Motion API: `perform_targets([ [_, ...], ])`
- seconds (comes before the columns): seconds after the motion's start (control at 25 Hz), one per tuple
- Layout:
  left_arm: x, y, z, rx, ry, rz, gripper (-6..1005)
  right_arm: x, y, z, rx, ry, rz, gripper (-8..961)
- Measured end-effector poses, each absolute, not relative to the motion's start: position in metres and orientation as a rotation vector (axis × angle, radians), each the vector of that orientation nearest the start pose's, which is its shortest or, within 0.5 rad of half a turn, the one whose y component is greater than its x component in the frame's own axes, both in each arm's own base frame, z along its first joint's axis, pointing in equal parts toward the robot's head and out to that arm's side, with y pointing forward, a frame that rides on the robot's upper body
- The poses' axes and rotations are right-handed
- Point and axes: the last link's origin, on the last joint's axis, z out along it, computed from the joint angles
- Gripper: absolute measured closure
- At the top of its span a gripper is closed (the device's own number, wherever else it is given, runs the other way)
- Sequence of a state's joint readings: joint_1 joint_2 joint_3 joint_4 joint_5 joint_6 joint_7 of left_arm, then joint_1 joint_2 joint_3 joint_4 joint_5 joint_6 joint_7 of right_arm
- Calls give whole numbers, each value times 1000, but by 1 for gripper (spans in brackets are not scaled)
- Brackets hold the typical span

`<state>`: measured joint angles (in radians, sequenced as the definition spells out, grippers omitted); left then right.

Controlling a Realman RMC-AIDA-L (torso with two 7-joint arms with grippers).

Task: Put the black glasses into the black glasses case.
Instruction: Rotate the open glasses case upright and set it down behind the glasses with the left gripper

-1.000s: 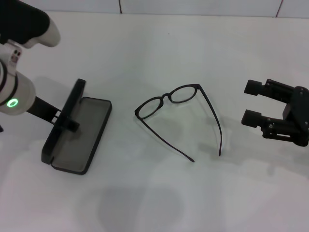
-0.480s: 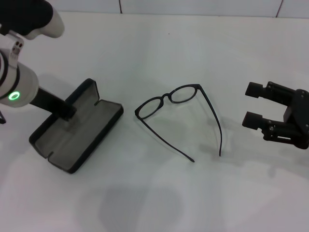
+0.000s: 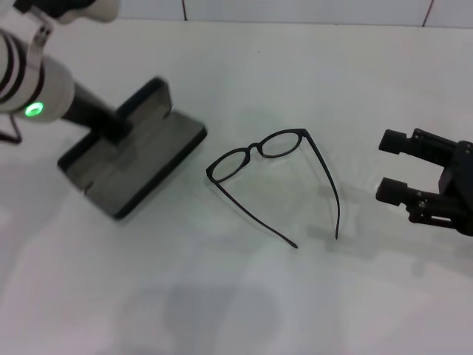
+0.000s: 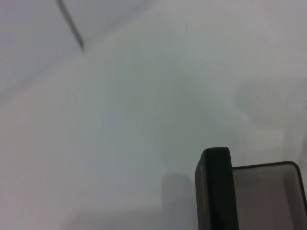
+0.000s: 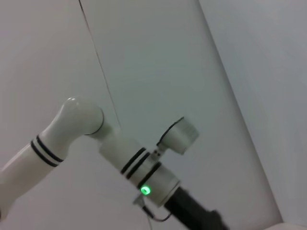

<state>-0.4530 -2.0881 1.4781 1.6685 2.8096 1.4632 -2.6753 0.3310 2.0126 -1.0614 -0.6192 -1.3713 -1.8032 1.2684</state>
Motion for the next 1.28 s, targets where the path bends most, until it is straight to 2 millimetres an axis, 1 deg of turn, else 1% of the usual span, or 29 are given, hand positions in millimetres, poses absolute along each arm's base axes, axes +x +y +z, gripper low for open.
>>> perform_targets([
  [0.08, -164, 358, 37, -2328, -614, 427, 792, 247, 269, 23, -2670, 443, 1318, 145],
  [0.16, -154, 364, 32, -2348, -436, 424, 791, 246, 265, 23, -2677, 431, 1337, 145],
  [0.28, -142, 372, 22, -2351, -182, 419, 790, 246, 256, 23, -2712, 369, 1374, 146],
  [0.32, -139, 374, 18, -2350, -128, 415, 789, 246, 252, 23, -2727, 344, 1385, 146],
  [0.44, -132, 378, 3, -2355, 90, 423, 788, 245, 241, 24, -2764, 285, 1431, 146],
  [0.52, -129, 379, -13, -2358, 251, 443, 787, 246, 238, 24, -2770, 279, 1447, 146],
  [0.6, -129, 380, -25, -2368, 332, 466, 786, 246, 236, 23, -2767, 288, 1453, 146],
  [0.64, -129, 381, -29, -2372, 356, 473, 785, 247, 235, 22, -2764, 294, 1456, 146],
  [0.76, -127, 383, -49, -2403, 428, 508, 784, 250, 233, 22, -2756, 310, 1459, 146],
  [0.92, -125, 382, -66, -2410, 494, 509, 782, 250, 232, 20, -2753, 319, 1460, 146],
  [1.08, -123, 378, -74, -2429, 505, 478, 780, 250, 232, 20, -2752, 322, 1459, 146],
  [1.28, -122, 374, -78, -2461, 479, 443, 777, 251, 233, 19, -2747, 331, 1459, 146],
])
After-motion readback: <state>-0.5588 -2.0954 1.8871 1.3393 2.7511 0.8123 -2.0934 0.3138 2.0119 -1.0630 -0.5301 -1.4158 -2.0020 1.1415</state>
